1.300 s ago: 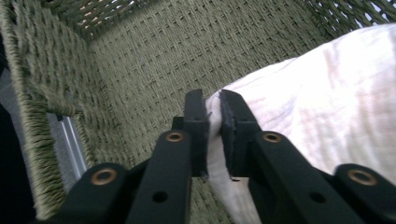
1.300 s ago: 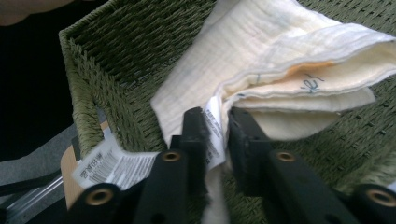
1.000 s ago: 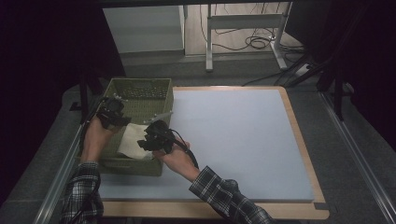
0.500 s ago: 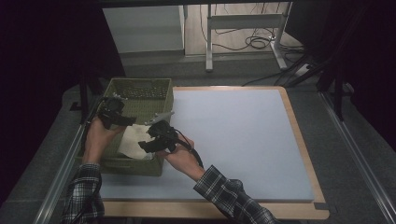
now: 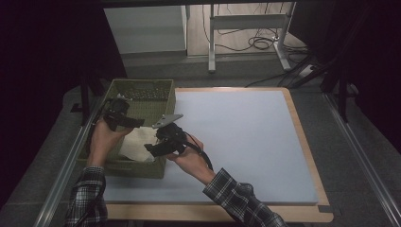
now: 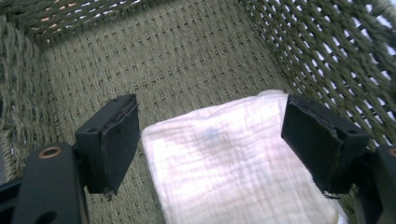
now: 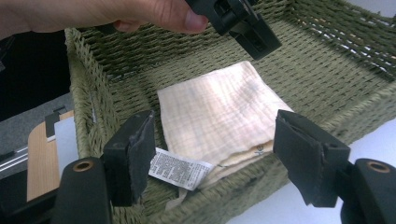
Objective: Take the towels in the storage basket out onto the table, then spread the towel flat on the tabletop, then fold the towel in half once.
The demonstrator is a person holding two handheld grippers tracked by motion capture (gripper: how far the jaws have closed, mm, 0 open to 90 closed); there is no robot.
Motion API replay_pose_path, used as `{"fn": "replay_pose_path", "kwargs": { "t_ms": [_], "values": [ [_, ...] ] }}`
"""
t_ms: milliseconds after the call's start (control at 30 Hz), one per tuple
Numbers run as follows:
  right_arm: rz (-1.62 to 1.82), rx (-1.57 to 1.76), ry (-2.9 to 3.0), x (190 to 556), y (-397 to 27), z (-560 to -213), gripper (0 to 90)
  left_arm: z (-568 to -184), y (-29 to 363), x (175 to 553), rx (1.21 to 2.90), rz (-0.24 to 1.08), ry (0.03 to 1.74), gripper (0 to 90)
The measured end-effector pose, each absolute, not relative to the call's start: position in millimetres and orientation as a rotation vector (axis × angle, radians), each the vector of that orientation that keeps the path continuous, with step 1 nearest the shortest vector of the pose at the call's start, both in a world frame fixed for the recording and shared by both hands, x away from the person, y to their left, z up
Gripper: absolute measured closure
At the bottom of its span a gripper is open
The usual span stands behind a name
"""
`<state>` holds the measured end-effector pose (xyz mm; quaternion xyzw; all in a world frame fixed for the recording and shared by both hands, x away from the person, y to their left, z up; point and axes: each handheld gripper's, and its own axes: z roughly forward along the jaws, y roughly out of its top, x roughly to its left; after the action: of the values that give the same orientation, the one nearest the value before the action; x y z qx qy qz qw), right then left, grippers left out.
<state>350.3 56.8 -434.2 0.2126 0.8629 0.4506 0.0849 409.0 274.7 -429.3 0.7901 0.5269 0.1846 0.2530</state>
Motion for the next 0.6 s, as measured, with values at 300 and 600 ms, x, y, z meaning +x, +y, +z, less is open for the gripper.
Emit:
{"fn": "replay_pose_path", "kwargs": {
  "t_ms": [300, 600],
  "values": [
    [1.361, 0.640, 2.549, 351.3, 41.2, -428.6, 29.0, -421.3, 263.1, 407.8, 2.139, 0.486, 1.402, 16.9],
    [1.354, 0.665, 2.521, 354.3, 16.1, -425.8, 28.2, -414.0, 251.7, 406.9, 2.130, 0.475, 1.377, 13.5]
  ]
}}
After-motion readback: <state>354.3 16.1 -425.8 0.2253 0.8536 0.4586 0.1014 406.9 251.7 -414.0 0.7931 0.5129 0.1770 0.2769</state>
